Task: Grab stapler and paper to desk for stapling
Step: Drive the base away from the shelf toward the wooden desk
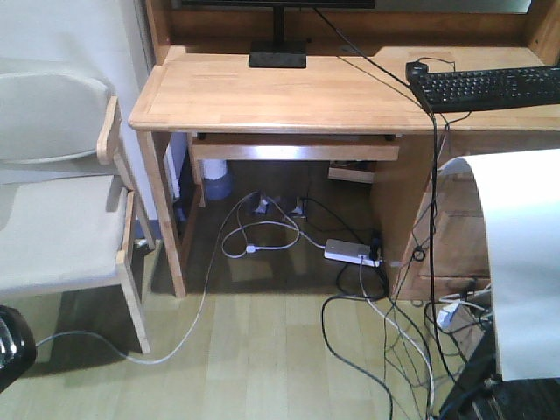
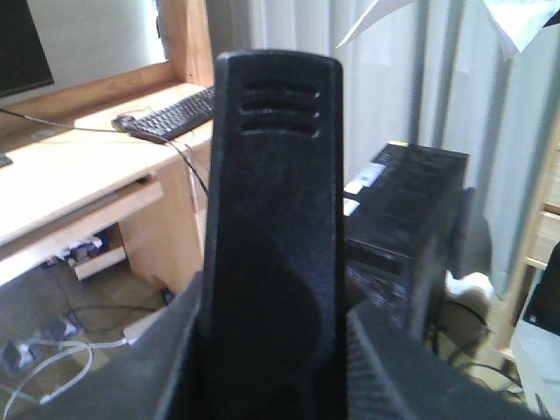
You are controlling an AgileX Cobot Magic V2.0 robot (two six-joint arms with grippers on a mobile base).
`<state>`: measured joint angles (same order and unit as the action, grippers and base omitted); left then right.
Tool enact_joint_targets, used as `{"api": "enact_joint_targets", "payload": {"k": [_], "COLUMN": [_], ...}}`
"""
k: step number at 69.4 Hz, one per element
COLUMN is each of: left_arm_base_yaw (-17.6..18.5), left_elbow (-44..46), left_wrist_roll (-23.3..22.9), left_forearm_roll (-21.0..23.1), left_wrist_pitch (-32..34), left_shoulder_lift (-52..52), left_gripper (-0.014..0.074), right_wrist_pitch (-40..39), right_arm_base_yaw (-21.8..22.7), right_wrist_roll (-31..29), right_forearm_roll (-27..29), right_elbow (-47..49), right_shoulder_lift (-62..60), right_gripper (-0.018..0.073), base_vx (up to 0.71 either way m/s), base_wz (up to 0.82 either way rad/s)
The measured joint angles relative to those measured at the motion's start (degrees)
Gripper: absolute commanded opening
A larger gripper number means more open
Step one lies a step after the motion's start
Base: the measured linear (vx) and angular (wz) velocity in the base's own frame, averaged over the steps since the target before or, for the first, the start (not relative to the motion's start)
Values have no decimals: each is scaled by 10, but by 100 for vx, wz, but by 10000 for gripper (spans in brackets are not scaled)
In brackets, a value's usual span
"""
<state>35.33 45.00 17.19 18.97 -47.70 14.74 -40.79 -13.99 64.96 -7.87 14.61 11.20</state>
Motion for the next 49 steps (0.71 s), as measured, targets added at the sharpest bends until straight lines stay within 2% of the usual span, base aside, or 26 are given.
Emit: {"api": "enact_joint_targets", "payload": {"k": [49], "left_arm_base_yaw": [0], "left_elbow": [0], "left_wrist_roll": [1], "left_forearm_roll": [0], "left_wrist_pitch": [0], "left_shoulder_lift": [0], "left_gripper": [-6], "right_wrist_pitch": [0], "right_arm_base_yaw": [0], "right_wrist_roll": [0], "right_forearm_roll": [0], "right_elbow": [0], "right_shoulder_lift": [0], "right_gripper": [-6], "base_vx": [40], "base_wz": [-2]}}
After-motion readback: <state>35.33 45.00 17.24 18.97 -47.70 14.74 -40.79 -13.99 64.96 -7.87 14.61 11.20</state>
